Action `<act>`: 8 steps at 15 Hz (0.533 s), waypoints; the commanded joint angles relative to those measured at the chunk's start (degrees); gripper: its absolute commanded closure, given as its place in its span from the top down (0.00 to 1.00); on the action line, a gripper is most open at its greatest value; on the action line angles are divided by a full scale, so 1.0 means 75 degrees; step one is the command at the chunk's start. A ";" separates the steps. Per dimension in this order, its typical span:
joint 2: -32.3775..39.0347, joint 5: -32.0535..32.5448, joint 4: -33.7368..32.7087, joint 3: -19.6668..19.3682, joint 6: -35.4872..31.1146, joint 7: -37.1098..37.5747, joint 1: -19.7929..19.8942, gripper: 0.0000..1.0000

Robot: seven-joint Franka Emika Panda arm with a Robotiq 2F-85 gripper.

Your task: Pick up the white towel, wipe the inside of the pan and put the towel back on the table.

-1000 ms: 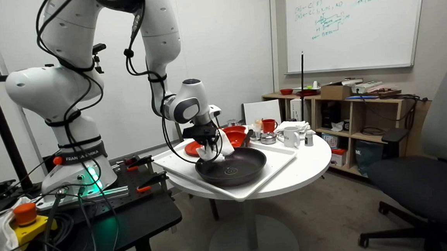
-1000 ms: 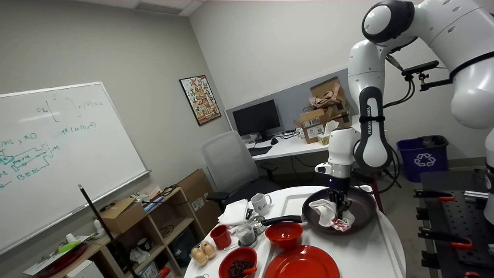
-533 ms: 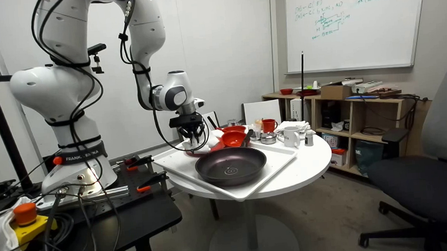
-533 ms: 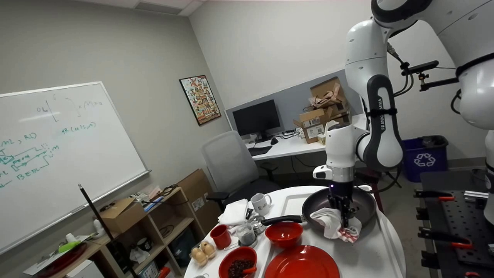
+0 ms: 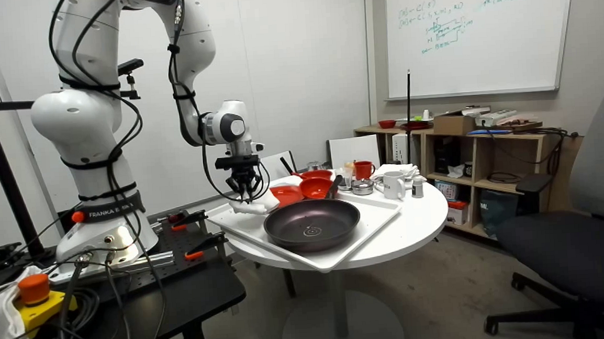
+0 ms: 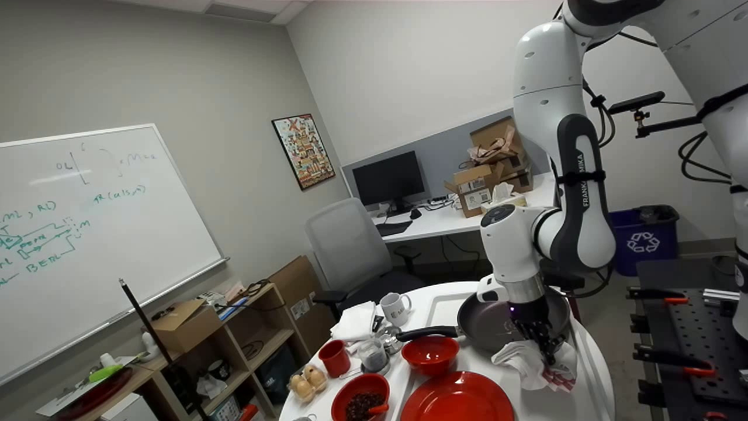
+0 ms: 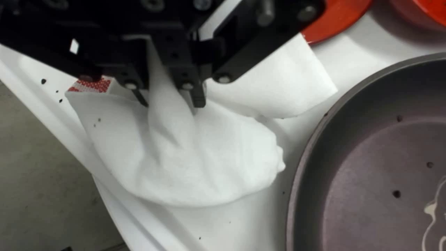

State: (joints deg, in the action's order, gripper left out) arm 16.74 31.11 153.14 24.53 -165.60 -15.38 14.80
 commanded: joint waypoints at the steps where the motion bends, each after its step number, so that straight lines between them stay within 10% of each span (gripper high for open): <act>1: 0.0436 0.0405 -0.0482 -0.0408 0.0885 0.0622 -0.0680 0.09; 8: 0.1337 -0.0590 -0.1054 -0.1700 0.1057 -0.0042 -0.2274 0.10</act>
State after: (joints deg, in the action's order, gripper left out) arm 23.74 29.62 148.00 14.88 -158.89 -13.45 1.76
